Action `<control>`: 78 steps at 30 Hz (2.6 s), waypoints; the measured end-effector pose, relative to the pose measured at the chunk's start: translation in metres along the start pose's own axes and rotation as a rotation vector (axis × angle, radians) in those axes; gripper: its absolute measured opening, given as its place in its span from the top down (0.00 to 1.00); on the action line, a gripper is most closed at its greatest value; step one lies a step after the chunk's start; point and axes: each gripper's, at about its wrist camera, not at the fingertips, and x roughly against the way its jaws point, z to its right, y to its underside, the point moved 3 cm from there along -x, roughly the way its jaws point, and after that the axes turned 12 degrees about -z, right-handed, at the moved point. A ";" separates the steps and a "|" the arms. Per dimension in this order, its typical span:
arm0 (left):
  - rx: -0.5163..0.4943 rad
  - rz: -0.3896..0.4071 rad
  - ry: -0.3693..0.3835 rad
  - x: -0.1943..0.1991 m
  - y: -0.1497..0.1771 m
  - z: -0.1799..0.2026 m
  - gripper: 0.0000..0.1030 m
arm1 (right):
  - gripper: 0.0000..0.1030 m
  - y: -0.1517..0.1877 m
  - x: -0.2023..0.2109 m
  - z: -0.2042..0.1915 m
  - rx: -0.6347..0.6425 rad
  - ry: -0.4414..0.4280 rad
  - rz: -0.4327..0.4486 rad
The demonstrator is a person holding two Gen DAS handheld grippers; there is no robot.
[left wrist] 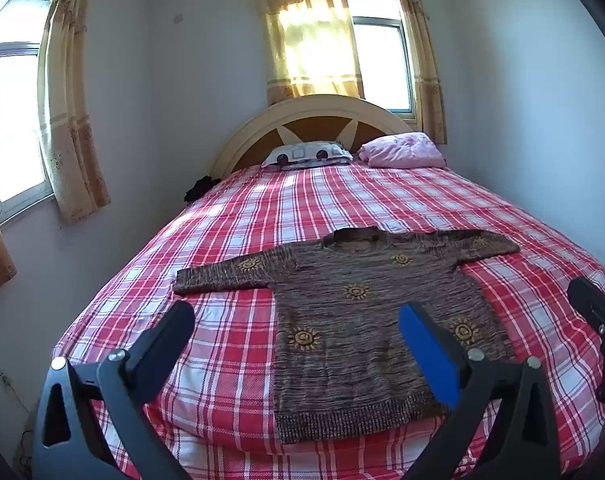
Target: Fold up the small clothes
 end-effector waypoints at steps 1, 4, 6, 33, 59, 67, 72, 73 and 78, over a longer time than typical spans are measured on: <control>-0.004 0.000 0.001 0.000 0.000 0.000 0.00 | 0.01 0.000 0.000 0.000 0.000 -0.001 0.000; -0.017 -0.004 0.000 -0.001 0.000 0.001 0.00 | 0.01 0.000 0.000 0.001 -0.012 -0.003 -0.001; -0.022 -0.006 -0.001 -0.001 0.001 0.001 0.00 | 0.01 0.000 0.000 0.001 -0.010 -0.003 0.000; 0.009 -0.035 -0.012 -0.018 0.006 -0.001 0.00 | 0.01 0.003 -0.006 0.004 -0.026 0.010 -0.026; 0.037 -0.039 -0.014 -0.019 0.005 -0.008 0.00 | 0.01 0.006 -0.011 0.003 -0.022 0.003 -0.036; 0.042 -0.040 -0.014 -0.019 0.005 -0.011 0.00 | 0.01 0.007 -0.012 0.003 -0.020 0.001 -0.038; 0.052 -0.044 -0.014 -0.020 0.005 -0.014 0.00 | 0.01 0.008 -0.012 0.002 -0.019 0.000 -0.039; 0.054 -0.044 -0.014 -0.020 0.005 -0.015 0.00 | 0.01 0.008 -0.013 0.002 -0.019 0.000 -0.039; 0.058 -0.044 -0.017 -0.021 0.004 -0.016 0.00 | 0.01 0.009 -0.013 0.002 -0.020 -0.001 -0.041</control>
